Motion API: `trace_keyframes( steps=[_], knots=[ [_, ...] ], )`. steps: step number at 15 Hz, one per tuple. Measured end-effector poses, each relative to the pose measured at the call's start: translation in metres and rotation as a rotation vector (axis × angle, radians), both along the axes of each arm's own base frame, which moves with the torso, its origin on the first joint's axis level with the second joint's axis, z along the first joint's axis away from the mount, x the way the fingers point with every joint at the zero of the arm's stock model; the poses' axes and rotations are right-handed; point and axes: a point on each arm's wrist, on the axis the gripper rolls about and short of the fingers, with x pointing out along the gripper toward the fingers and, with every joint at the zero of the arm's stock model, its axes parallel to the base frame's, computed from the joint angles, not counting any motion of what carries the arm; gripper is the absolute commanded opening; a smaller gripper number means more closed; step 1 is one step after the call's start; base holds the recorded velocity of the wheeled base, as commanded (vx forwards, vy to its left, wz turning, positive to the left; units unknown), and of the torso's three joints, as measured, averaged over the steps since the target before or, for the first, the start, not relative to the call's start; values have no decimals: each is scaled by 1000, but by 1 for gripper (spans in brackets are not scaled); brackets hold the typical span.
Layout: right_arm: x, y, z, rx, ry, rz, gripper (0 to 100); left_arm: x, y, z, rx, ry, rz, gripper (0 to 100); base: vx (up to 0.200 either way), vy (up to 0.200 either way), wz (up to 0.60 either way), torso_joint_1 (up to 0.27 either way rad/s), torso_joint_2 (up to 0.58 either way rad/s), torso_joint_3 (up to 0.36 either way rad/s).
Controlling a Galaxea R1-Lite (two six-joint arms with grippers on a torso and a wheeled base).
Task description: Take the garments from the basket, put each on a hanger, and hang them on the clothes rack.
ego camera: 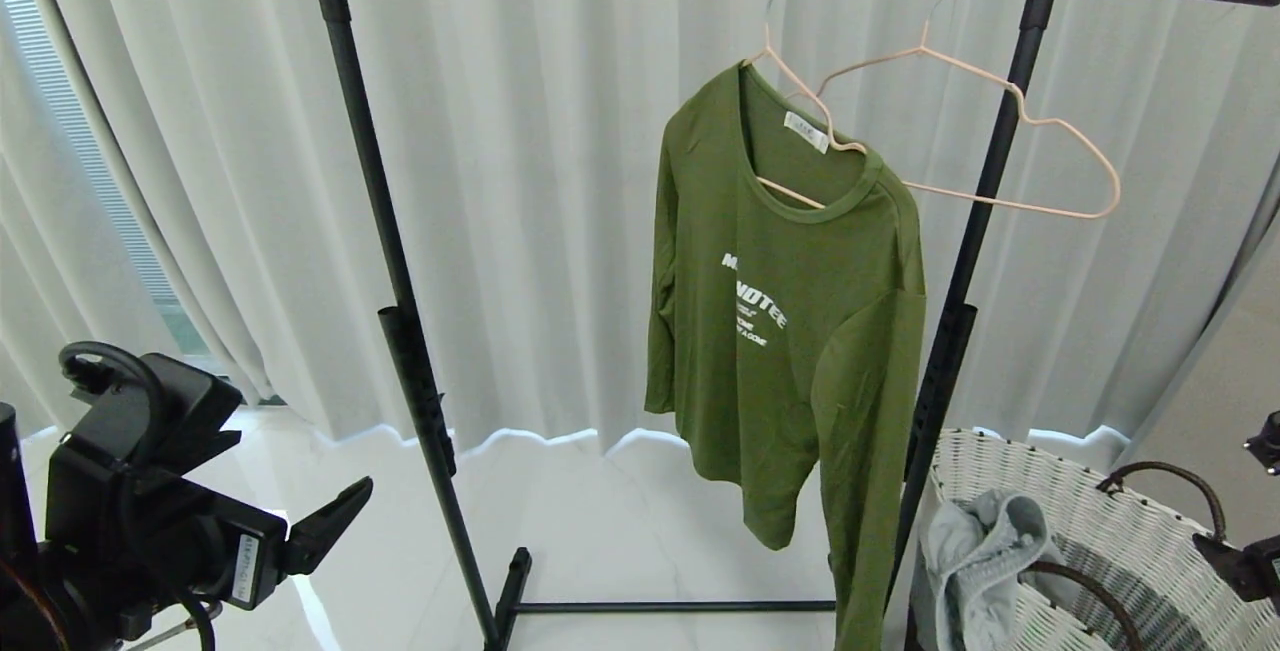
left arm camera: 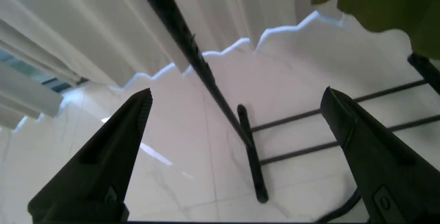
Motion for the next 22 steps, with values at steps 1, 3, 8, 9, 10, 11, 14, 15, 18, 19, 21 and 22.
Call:
trace_keyframes(
  steps=[1,3,8,9,10,11,14,15,18,19,21,22],
  knots=[
    [1,0,-4,7,5,13,100,1,-1,0,1,0,-6,100,200,0,0,2,7,2],
    [1,2,-9,41,28,75,100,4,-3,2,1,-1,-14,100,200,0,0,0,2,0],
    [15,3,-27,58,145,156,100,6,-5,2,2,6,-21,100,120,0,0,1,1,3],
    [20,3,-32,49,172,167,100,6,-6,2,2,6,-33,100,0,0,0,0,0,0],
    [24,3,-39,38,217,182,100,5,-8,1,3,7,-47,100,0,0,0,0,0,0],
    [26,2,-46,27,252,195,100,4,-10,2,3,5,-59,100,0,0,0,0,0,0],
    [36,2,-66,11,336,234,100,1,-16,2,2,0,-101,100,0,0,0,0,0,0],
    [40,2,-71,8,343,239,100,1,-16,2,2,1,-106,100,0,0,0,0,0,0],
    [60,-2,-87,-46,317,266,100,-1,-17,-1,5,11,-111,100,0,0,0,0,0,0],
    [67,-5,-92,-83,302,281,100,-2,-16,-4,8,22,-111,100,0,0,0,0,0,0],
    [77,-9,-103,-126,291,296,100,-5,-16,-10,13,41,-119,100,0,0,0,0,0,0],
    [78,-10,-110,-125,316,298,100,-6,-17,-11,14,44,-123,100,0,0,0,0,0,0]
  ],
)
